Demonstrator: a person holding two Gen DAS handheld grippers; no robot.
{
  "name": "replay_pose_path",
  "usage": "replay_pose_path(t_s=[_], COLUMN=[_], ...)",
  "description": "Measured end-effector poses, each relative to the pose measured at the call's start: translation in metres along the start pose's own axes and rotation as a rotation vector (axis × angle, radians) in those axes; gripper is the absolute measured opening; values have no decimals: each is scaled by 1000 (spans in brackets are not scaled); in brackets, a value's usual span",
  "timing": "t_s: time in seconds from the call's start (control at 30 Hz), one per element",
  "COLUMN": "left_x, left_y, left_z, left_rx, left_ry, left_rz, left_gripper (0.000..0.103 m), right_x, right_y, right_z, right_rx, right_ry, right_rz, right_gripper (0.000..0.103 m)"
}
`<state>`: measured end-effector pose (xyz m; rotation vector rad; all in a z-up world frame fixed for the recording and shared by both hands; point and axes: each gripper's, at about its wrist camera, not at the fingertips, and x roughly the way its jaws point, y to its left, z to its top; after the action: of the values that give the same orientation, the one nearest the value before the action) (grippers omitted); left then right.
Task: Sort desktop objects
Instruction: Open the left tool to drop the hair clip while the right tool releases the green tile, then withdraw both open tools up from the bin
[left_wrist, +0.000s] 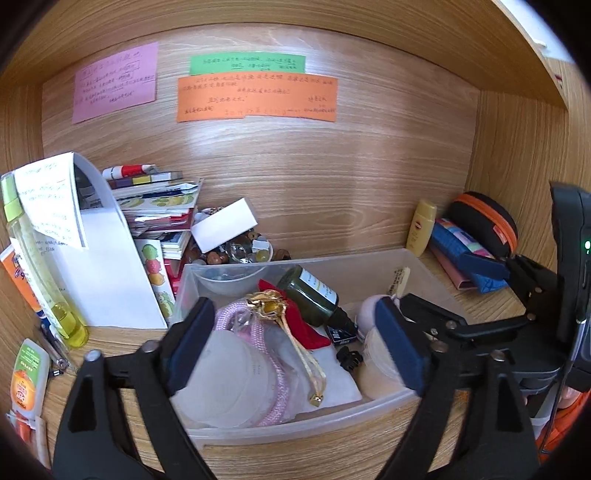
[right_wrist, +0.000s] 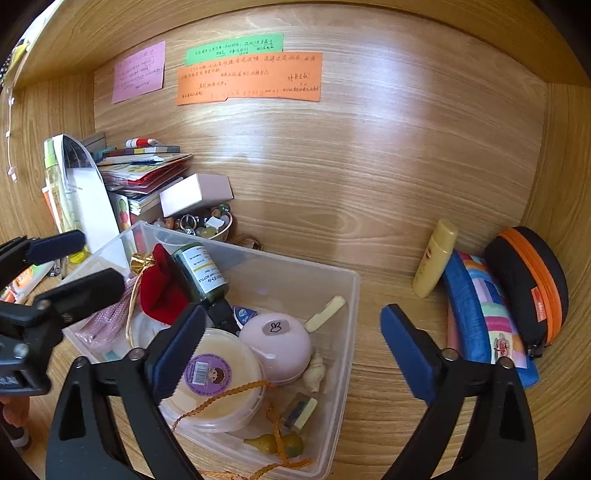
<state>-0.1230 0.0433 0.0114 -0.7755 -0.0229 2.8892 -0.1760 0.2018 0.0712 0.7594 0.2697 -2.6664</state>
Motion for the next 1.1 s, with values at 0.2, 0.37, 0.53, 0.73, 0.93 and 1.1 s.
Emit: replay_pose_path(t_s=[0.2, 0.37, 0.53, 0.73, 0.93, 1.1], left_x=[-21, -43, -64, -82, -92, -98], left_y=[8, 5, 1, -5, -12, -18], left_z=[-3, -14, -23, -30, -40, -46], left_rx=[-16, 20, 24, 20, 22, 35], left_ry=[-58, -93, -96, -102, -91, -102], left_rz=[72, 120, 109, 99, 69, 80], left_gripper=[101, 101, 101, 101, 102, 102], right_x=[-21, -48, -73, -97, -110, -112], right_y=[-1, 1, 7, 12, 15, 17], right_z=[0, -5, -18, -34, -43, -44], right_rx=[5, 4, -6, 5, 6, 4], right_ry=[-37, -73, -102, -128, -130, -129], right_rz=[-4, 15, -3, -5, 12, 10], right_gripper=[103, 103, 103, 103, 103, 103])
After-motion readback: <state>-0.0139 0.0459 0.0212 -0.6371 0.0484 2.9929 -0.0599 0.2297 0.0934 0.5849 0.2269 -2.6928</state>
